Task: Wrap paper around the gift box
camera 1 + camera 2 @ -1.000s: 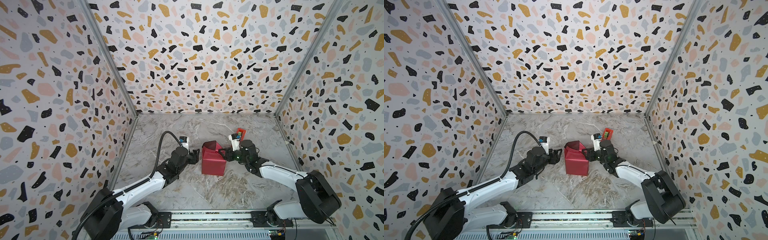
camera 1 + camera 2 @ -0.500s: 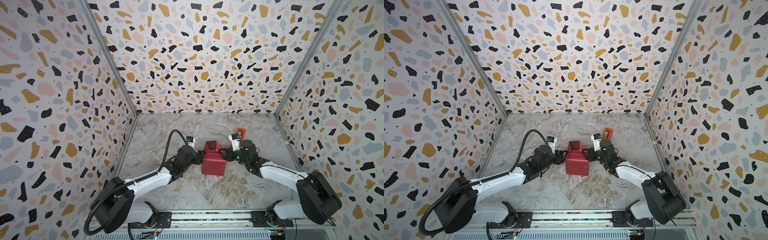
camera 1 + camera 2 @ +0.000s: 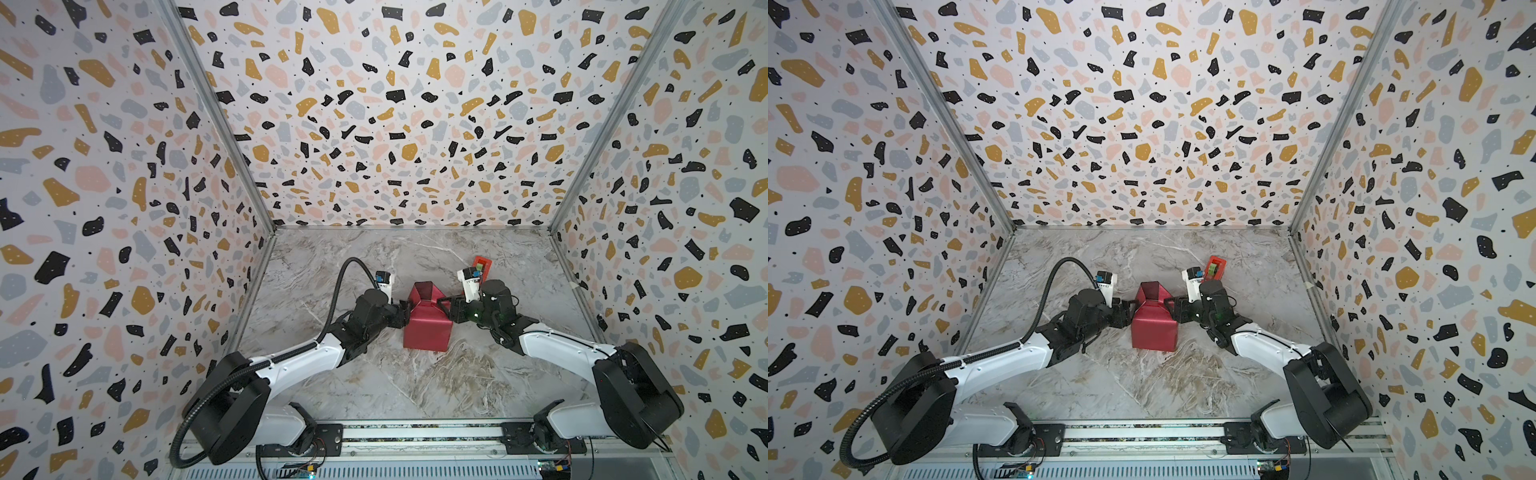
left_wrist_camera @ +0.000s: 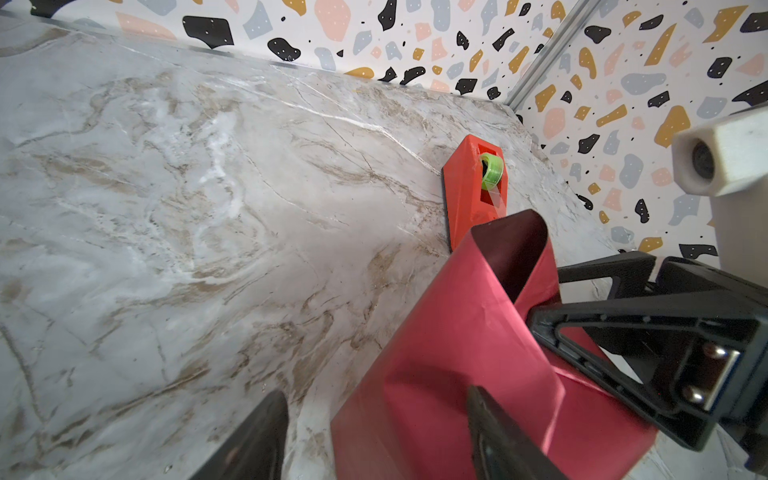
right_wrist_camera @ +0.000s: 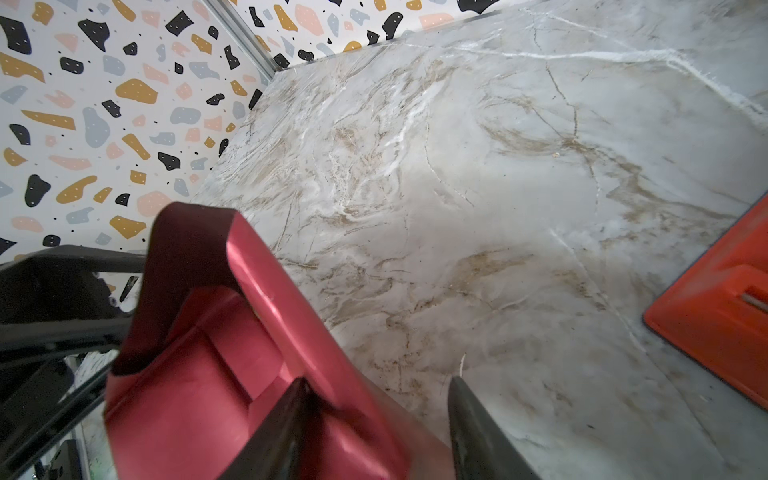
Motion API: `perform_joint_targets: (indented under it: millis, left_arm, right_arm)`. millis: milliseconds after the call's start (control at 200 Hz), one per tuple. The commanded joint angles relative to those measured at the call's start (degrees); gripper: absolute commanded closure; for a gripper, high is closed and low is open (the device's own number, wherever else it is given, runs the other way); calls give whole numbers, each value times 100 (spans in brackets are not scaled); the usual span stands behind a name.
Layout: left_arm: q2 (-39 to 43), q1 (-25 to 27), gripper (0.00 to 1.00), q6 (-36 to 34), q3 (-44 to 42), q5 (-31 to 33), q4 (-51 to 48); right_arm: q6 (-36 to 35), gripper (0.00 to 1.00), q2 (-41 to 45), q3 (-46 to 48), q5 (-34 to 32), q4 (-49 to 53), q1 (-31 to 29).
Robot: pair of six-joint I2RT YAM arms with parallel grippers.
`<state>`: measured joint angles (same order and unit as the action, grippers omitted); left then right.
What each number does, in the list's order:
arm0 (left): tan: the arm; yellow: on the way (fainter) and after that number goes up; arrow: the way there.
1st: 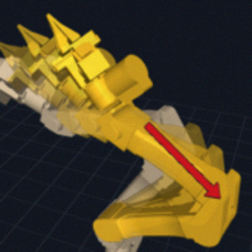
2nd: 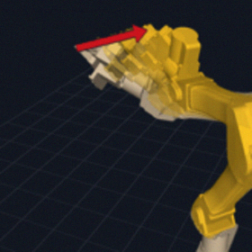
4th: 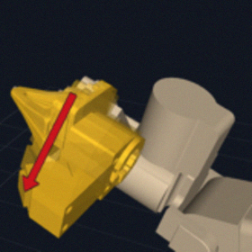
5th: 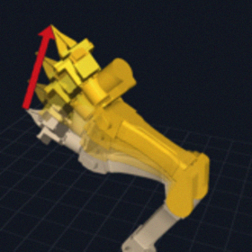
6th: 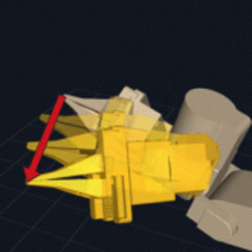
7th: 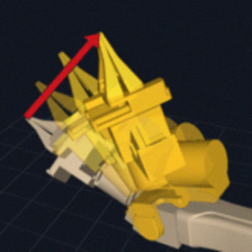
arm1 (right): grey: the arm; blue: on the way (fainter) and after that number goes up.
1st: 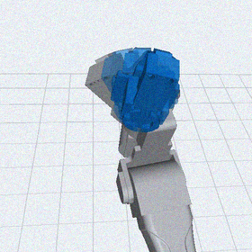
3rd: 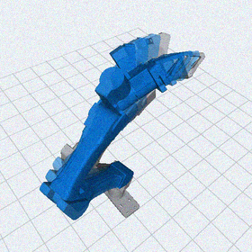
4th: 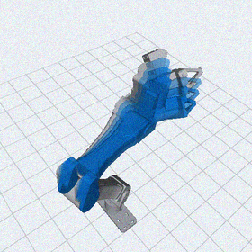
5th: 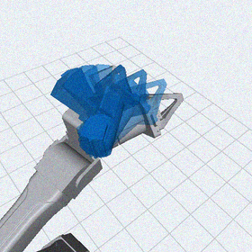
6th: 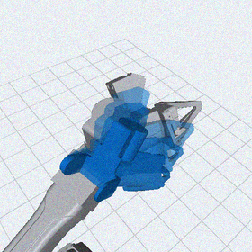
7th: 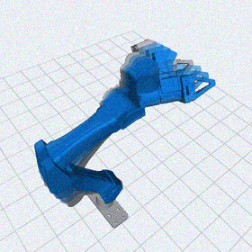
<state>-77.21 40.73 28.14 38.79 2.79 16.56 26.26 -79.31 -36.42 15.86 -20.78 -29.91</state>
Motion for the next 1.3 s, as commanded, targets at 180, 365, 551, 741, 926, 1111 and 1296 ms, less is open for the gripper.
perform_joint_targets:
  millis: [180, 365, 551, 741, 926, 1111, 1296]
  left_arm:
    - [-423, 49, 30, -384, 331, -279, 252]
    - [-577, 14, 29, -638, 367, -311, 192]
    - [-549, -113, 28, -704, 387, -481, 196]
    - [-734, -233, 28, -844, 591, -507, -4]
    - [-904, -354, 27, -928, 682, -676, -69]
    - [-855, -476, 26, -1234, 776, -945, -381]
    - [-835, -592, 24, -1565, 806, -1217, -535]
  right_arm:
    - [-191, 46, -14, 103, -91, 692, -32]
    - [-267, 46, 29, 109, -100, 723, -28]
    - [-272, 46, 29, 131, -80, 712, -32]
    - [-282, 46, 38, 134, -68, 695, -32]
    - [-354, 46, 43, 161, -96, 697, -32]
    - [-416, 46, 91, 204, -92, 693, -32]
    - [-500, 46, 132, 179, -65, 700, -15]
